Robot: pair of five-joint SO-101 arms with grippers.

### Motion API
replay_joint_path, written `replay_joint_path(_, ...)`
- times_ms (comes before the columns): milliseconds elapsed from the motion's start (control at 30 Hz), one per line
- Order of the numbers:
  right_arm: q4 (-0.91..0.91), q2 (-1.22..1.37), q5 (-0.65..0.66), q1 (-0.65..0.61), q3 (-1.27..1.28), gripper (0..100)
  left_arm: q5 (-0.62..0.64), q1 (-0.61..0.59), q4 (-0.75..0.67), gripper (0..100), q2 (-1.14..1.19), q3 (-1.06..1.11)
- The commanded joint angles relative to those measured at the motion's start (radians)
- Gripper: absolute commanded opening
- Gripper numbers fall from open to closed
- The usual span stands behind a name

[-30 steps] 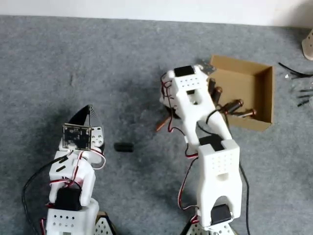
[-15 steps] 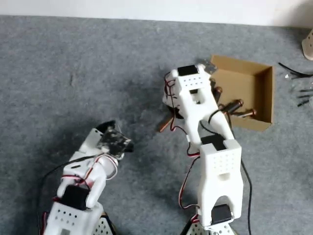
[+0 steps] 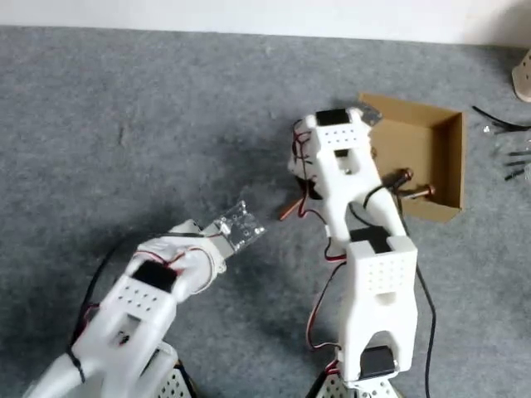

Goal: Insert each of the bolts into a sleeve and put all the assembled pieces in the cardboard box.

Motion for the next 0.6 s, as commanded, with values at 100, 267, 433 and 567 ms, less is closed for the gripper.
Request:
replay_joint_path(100,-0.016,-0.067,0.018,0.019,-0.039,0.4,-0.092,0.018,-0.023,14,0.058,-0.056)
replay_joint_path(267,-0.016,-0.012,0.017,0.019,-0.047,0.4,-0.117,0.018,-0.026,13,0.061,-0.051)
replay_joint_path(433,-0.015,0.073,0.017,0.019,-0.048,0.4,-0.153,0.018,-0.041,13,0.077,-0.036)
replay_joint_path(567,-0.015,0.094,0.017,0.019,-0.050,0.4,-0.176,0.019,-0.078,13,0.206,-0.065)
